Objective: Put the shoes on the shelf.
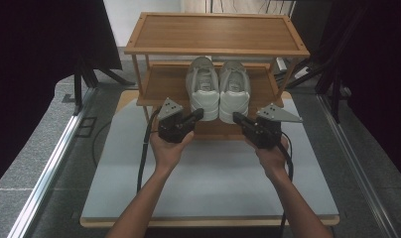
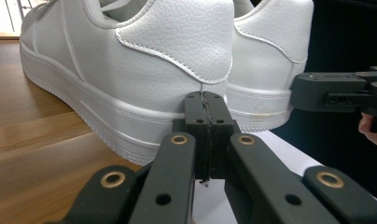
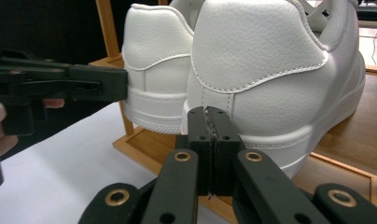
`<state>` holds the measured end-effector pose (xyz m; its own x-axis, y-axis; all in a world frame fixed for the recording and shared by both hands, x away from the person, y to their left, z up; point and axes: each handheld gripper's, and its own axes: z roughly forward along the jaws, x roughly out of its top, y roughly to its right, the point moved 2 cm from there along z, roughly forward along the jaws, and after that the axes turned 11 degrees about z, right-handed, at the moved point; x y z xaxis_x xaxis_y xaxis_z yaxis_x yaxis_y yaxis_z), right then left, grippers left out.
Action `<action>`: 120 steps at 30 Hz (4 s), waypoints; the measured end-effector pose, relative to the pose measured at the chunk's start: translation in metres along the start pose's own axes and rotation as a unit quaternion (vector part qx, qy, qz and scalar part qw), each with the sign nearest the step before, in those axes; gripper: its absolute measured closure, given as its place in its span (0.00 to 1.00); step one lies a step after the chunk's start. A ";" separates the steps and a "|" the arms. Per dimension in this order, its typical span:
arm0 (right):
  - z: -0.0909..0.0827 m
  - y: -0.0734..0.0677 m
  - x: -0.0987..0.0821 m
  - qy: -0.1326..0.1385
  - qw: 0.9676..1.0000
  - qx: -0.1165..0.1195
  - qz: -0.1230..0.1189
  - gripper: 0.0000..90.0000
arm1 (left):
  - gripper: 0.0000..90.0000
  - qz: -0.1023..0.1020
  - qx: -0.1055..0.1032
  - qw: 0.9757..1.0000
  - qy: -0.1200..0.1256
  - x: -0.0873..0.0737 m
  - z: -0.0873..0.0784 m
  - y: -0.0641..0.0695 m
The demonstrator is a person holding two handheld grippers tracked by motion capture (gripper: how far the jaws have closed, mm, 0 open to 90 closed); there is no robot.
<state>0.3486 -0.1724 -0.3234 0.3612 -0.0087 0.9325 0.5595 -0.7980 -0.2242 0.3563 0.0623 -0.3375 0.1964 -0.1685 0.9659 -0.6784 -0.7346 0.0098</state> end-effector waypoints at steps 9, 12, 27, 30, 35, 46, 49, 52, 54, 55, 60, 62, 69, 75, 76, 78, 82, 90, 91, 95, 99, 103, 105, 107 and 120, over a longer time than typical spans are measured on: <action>0.011 0.007 0.003 -0.002 1.000 -0.005 0.012 0.99 | 1.00 0.002 0.001 1.000 0.004 -0.002 0.000 0.000; 0.012 0.007 0.004 -0.001 1.000 -0.004 0.013 0.99 | 1.00 0.002 0.001 1.000 0.004 -0.002 0.000 0.000; 0.012 0.009 -0.002 -0.011 0.999 0.008 0.029 0.98 | 1.00 0.005 0.007 1.000 -0.002 0.001 0.003 -0.007; 0.012 0.010 -0.002 -0.011 0.999 0.012 0.034 0.98 | 1.00 0.006 0.007 1.000 -0.002 0.002 0.005 -0.008; 0.013 0.010 -0.002 -0.010 0.999 0.012 0.034 0.98 | 1.00 -0.004 0.001 1.000 -0.005 0.004 0.009 -0.013; 0.017 0.013 -0.001 -0.009 0.999 0.014 0.031 0.99 | 1.00 -0.014 -0.004 1.000 0.000 0.002 0.008 -0.013; 0.022 0.014 0.000 -0.007 0.999 0.013 0.034 0.99 | 0.99 -0.015 -0.005 1.000 0.000 0.002 0.008 -0.013; 0.024 0.015 0.001 -0.006 0.999 0.011 0.037 0.99 | 0.99 -0.016 -0.005 1.000 0.002 0.002 0.008 -0.013; 0.025 0.015 0.001 -0.005 0.999 0.011 0.037 0.99 | 0.98 -0.017 -0.005 1.000 0.003 0.001 0.008 -0.013; 0.025 0.015 0.001 -0.004 0.999 0.009 0.033 0.99 | 0.97 -0.017 -0.006 1.000 0.004 0.001 0.008 -0.013; 0.024 0.015 -0.001 -0.002 0.999 0.014 0.040 0.97 | 0.95 -0.018 -0.010 1.000 0.004 0.001 0.008 -0.012; 0.024 0.015 -0.001 0.000 0.999 0.014 0.042 0.97 | 0.95 -0.017 -0.009 1.000 0.004 0.002 0.008 -0.012; 0.024 0.015 -0.001 -0.001 0.999 0.018 0.047 0.95 | 1.00 -0.014 -0.007 1.000 0.002 0.003 0.010 -0.014; 0.024 0.014 -0.001 -0.001 0.999 0.015 0.046 0.94 | 1.00 -0.015 -0.007 1.000 0.003 0.002 0.009 -0.015; 0.024 0.015 -0.001 -0.001 0.999 0.015 0.046 0.94 | 1.00 -0.016 -0.007 1.000 0.003 0.002 0.009 -0.015; 0.024 0.015 -0.001 -0.003 0.999 0.017 0.046 0.94 | 0.99 -0.015 -0.010 1.000 0.002 0.002 0.009 -0.014; 0.024 0.015 -0.001 -0.003 0.999 0.020 0.045 0.93 | 0.86 -0.002 -0.018 1.000 0.005 0.002 0.008 -0.010; 0.003 0.009 -0.006 0.025 0.999 0.023 0.042 0.79 | 0.59 0.014 -0.024 0.999 0.023 0.001 -0.012 0.002; -0.001 0.009 -0.008 0.029 0.998 0.023 0.042 0.78 | 0.58 0.015 -0.028 0.999 0.024 -0.001 -0.016 0.004; -0.021 0.015 -0.021 0.038 0.998 0.024 0.045 0.73 | 0.55 0.016 -0.041 0.999 0.022 -0.010 -0.031 0.011; -0.032 0.019 -0.032 0.039 0.998 0.024 0.048 0.71 | 0.53 0.020 -0.042 0.999 0.015 -0.022 -0.046 0.016; -0.046 0.023 -0.049 0.043 0.998 0.023 0.049 0.68 | 0.52 -0.012 -0.044 0.999 0.019 -0.044 -0.062 0.016; -0.051 0.026 -0.058 0.043 0.997 0.022 0.051 0.68 | 0.52 -0.025 -0.045 0.999 0.015 -0.055 -0.067 0.013; -0.055 0.030 -0.071 0.039 0.997 0.023 0.057 0.66 | 0.52 -0.042 -0.035 0.999 0.003 -0.072 -0.074 0.006; -0.063 0.037 -0.095 0.055 0.995 0.014 0.082 0.63 | 0.48 -0.051 -0.020 0.998 -0.009 -0.099 -0.090 -0.009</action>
<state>0.2878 -0.2393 -0.4025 0.3652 -0.2045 0.9082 0.5209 -0.7636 -0.3815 0.2792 0.1448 -0.4103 0.2778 -0.1059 0.9548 -0.6826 -0.7211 0.1187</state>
